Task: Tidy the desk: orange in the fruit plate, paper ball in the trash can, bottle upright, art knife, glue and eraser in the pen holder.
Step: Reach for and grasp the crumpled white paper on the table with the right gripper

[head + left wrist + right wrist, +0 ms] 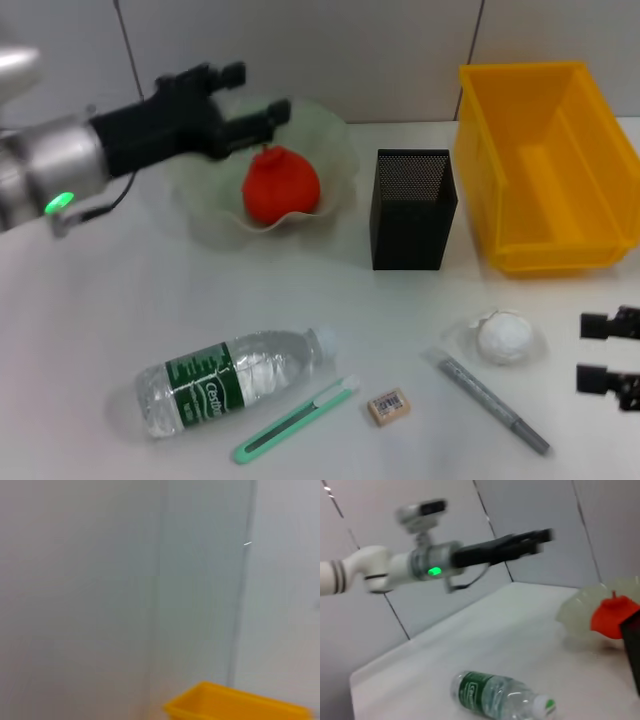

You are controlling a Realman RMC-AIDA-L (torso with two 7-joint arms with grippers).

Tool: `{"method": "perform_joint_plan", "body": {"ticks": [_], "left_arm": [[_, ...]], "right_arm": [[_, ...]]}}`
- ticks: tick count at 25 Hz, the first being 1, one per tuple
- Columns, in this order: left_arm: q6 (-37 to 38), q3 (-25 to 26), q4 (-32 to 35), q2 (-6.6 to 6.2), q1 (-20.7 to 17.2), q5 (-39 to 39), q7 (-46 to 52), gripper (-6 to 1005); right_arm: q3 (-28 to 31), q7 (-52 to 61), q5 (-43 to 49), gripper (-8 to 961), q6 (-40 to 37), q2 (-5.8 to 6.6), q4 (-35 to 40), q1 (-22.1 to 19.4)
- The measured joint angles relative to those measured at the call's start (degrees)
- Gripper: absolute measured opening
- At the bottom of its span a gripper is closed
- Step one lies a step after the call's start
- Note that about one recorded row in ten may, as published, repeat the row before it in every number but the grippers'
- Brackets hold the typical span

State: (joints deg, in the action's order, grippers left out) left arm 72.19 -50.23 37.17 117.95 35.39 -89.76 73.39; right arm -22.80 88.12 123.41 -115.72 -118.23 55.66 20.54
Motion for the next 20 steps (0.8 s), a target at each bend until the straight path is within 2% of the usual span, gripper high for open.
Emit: {"method": "perform_joint_plan", "body": {"ticks": [5,7,8,10,11,12,13,14,16,18,20], "left_arm": [[13.0,0.0,2.8,-1.34,-6.8,-0.2,2.9,815],[16.4,0.0,2.8,-1.99,-8.7,-0.3,3.1,815],[16.4,0.0,2.8,-1.99,-8.7,-0.3,3.1,815],[18.6,0.0,2.6,-2.46,-9.9,-0.5,3.0,815],[21.7,0.0,2.7,-3.13,-11.8,-1.2,2.5,815],[23.7,-0.1,2.7,-3.44,-12.6,-2.0,2.0,815],[25.5,-0.1,2.7,-3.74,-13.3,-2.8,1.3,815],[25.5,-0.1,2.7,-3.74,-13.3,-2.8,1.3,815],[29.3,0.2,2.5,-4.24,-14.3,-5.0,-0.2,815],[29.3,0.2,2.5,-4.24,-14.3,-5.0,-0.2,814],[30.0,0.2,2.5,-4.27,-14.7,-5.5,-0.3,814]], "right_arm": [[-1.7,15.0,-0.2,776,-1.7,-0.39,13.8,2.6],[-5.0,21.5,0.3,776,-1.8,-0.31,19.5,3.7],[-8.9,28.3,1.8,776,-1.8,0.10,25.1,5.3],[-10.8,31.6,3.3,776,-1.9,0.37,27.5,6.3],[-12.7,35.1,5.1,776,-1.9,0.64,29.4,7.5],[-14.4,37.7,6.9,776,-1.9,0.92,30.6,8.6],[-18.5,43.6,11.3,776,-1.9,1.59,31.7,11.5],[-18.5,43.6,11.3,776,-1.9,1.59,31.7,11.5],[-22.7,47.9,15.7,776,-1.5,2.11,31.3,14.3],[-26.4,51.0,20.7,776,-0.1,2.02,29.8,17.0],[-29.0,52.5,25.7,776,1.6,1.29,27.8,19.3]]}}
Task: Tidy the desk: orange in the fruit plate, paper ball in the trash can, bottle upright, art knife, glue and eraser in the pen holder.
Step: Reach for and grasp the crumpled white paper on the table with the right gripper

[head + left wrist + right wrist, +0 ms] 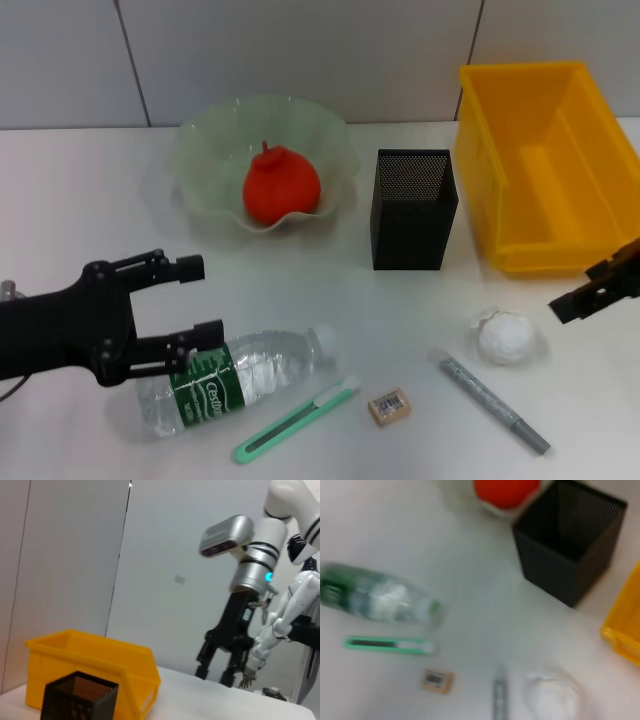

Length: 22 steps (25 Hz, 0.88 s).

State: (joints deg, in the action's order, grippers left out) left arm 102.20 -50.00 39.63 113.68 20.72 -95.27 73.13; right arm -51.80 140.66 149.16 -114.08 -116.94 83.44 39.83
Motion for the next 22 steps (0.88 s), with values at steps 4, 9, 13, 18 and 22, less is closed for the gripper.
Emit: {"method": "perform_joint_plan", "body": {"ticks": [4,9,13,18,22], "left_arm": [[0.3,-0.4,-0.2,0.45,-0.7,-1.4,-0.1,814],[0.2,0.0,-0.2,0.64,-1.0,-1.5,-0.2,814],[0.0,-0.2,-0.2,0.66,-1.0,-1.5,-0.3,814],[-0.2,-0.1,-0.2,0.78,-1.0,-1.5,-0.3,815],[-0.3,0.0,-0.2,0.97,-1.0,-1.5,-0.7,815]], "right_arm": [[-2.9,1.5,8.3,776,4.3,-1.67,-5.6,3.7],[-6.7,2.5,10.5,775,10.2,-2.02,-13.1,5.2],[-9.1,2.6,10.4,775,15.0,-2.04,-18.7,6.3],[-11.9,3.0,10.3,776,19.1,-2.20,-22.1,6.7],[-12.7,3.2,10.2,776,21.1,-2.30,-23.9,6.9]]}}
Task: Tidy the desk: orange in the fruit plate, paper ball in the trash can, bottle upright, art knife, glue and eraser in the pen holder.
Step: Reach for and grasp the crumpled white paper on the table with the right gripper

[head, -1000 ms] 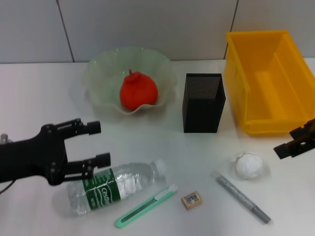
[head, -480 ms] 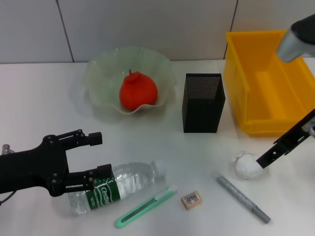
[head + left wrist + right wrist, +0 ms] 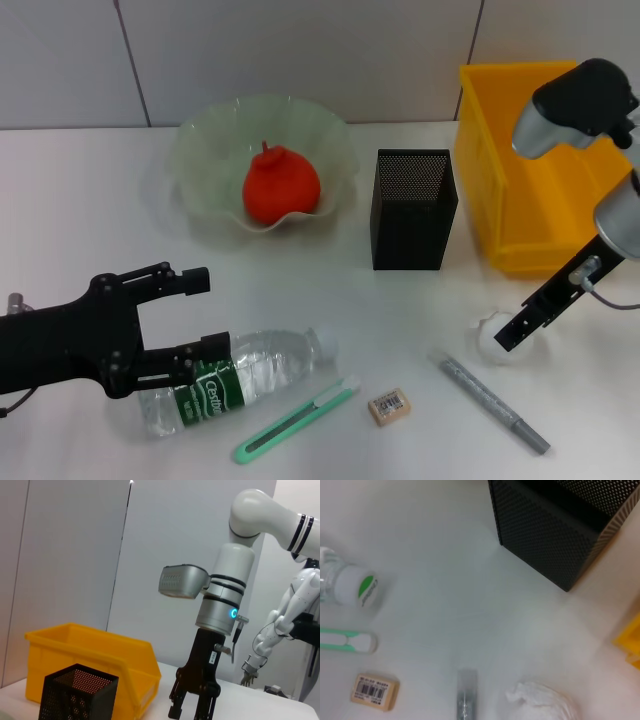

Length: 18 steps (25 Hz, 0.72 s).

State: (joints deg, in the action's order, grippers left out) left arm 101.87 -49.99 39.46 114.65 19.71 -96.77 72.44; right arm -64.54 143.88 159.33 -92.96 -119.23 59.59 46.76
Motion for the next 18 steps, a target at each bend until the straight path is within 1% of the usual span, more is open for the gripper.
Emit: {"method": "perform_joint_plan", "body": {"ticks": [7,18], "left_arm": [[-0.9,-0.1,-0.1,0.25,-0.2,0.0,-0.3,814],[-1.7,-0.1,-0.5,0.24,-0.4,0.0,-0.9,814]], "right_arm": [[-0.4,0.0,-0.2,776,3.7,-0.08,-4.9,1.2],[-3.3,0.0,-1.5,742,7.0,-0.26,-8.0,1.9]]}}
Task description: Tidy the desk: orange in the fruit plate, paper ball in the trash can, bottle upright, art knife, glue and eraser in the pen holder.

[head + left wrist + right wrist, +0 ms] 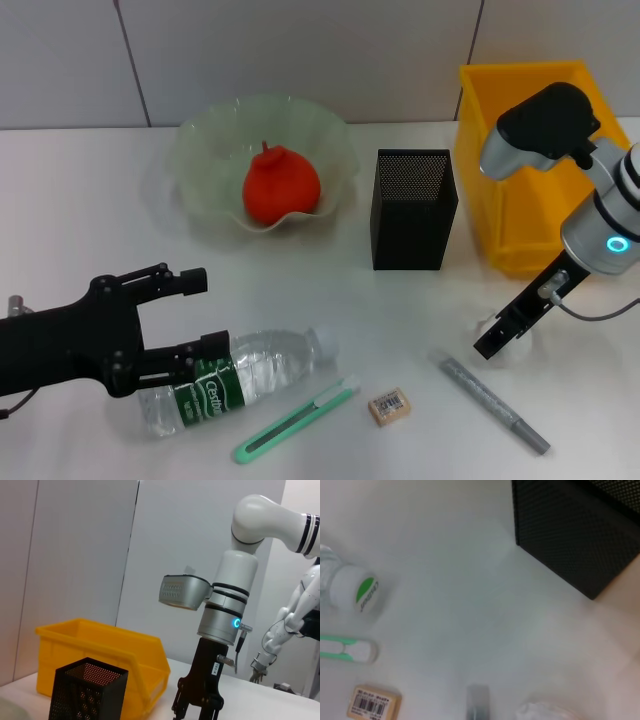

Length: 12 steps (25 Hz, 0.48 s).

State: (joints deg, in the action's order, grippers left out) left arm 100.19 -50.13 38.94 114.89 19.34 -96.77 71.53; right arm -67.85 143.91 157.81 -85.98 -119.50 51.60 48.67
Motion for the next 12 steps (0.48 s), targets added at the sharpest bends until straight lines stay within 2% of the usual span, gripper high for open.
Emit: {"method": "perform_joint_plan", "body": {"ticks": [6,9,12], "left_arm": [[-0.1,0.2,-0.3,0.06,-0.2,0.0,-0.4,815],[-0.3,0.2,-0.3,0.07,-0.3,0.0,-0.5,815],[-0.3,0.2,-0.3,0.07,-0.3,0.0,-0.6,815]], "right_arm": [[0.0,0.1,0.2,718,0.0,0.09,-2.2,1.3],[0.1,0.9,0.4,630,-1.7,0.19,1.0,0.7],[0.7,1.4,0.5,567,-6.1,0.40,8.4,-0.7]]}}
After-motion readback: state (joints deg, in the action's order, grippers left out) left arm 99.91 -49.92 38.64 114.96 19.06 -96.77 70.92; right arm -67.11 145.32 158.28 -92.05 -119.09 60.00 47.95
